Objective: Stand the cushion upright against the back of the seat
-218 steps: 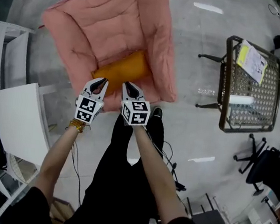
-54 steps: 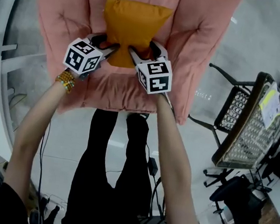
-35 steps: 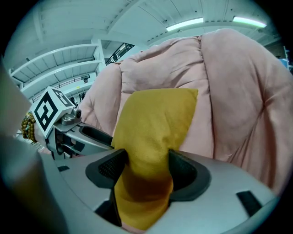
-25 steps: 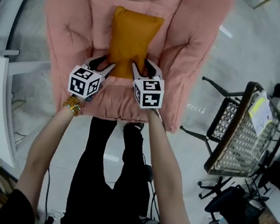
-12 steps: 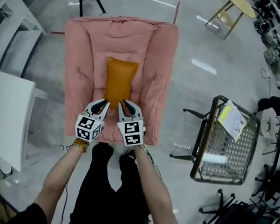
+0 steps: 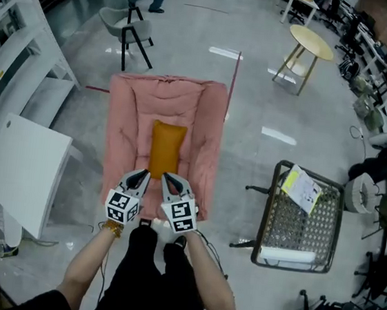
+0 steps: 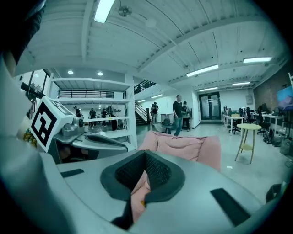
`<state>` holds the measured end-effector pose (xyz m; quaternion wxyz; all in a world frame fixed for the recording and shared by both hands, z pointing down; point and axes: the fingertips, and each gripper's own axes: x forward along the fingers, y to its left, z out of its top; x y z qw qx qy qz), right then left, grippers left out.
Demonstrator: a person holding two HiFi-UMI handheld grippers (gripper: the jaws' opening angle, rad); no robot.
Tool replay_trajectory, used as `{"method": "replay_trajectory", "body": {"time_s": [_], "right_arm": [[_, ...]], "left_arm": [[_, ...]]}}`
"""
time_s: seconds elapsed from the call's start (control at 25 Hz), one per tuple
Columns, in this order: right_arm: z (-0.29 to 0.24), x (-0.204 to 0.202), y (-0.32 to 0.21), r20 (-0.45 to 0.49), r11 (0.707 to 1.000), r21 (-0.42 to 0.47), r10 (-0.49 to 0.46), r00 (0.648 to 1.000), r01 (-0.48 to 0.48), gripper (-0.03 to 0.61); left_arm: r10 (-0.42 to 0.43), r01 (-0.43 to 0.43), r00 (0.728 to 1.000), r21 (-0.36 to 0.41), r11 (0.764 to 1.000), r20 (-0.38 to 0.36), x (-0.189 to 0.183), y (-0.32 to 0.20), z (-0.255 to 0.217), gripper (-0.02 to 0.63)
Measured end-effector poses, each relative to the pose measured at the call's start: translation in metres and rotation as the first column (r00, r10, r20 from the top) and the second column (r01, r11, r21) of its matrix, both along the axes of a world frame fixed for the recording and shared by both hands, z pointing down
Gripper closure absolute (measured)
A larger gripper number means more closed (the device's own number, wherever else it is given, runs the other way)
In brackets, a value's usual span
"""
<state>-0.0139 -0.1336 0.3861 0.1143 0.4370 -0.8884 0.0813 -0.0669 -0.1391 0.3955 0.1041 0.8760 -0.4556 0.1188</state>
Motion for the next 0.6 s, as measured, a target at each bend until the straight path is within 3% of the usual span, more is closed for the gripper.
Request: {"method": "replay_trajectory", "body": {"time_s": [0.24, 0.6], "right_arm": [[-0.049, 0.011, 0.060, 0.026, 0.996, 0.074, 0.043, 0.999, -0.045, 0.563], [-0.102, -0.012, 0.184, 0.027, 0.977, 0.199, 0.076, 0.997, -0.080, 0.563]], "left_arm": [[0.005, -0.007, 1.000, 0.096, 0.995, 0.020, 0.009, 0.061, -0.061, 0.589], [0.012, -0.010, 1.000, 0.202, 0.979, -0.007, 0.004, 0.188, -0.101, 0.595]]}}
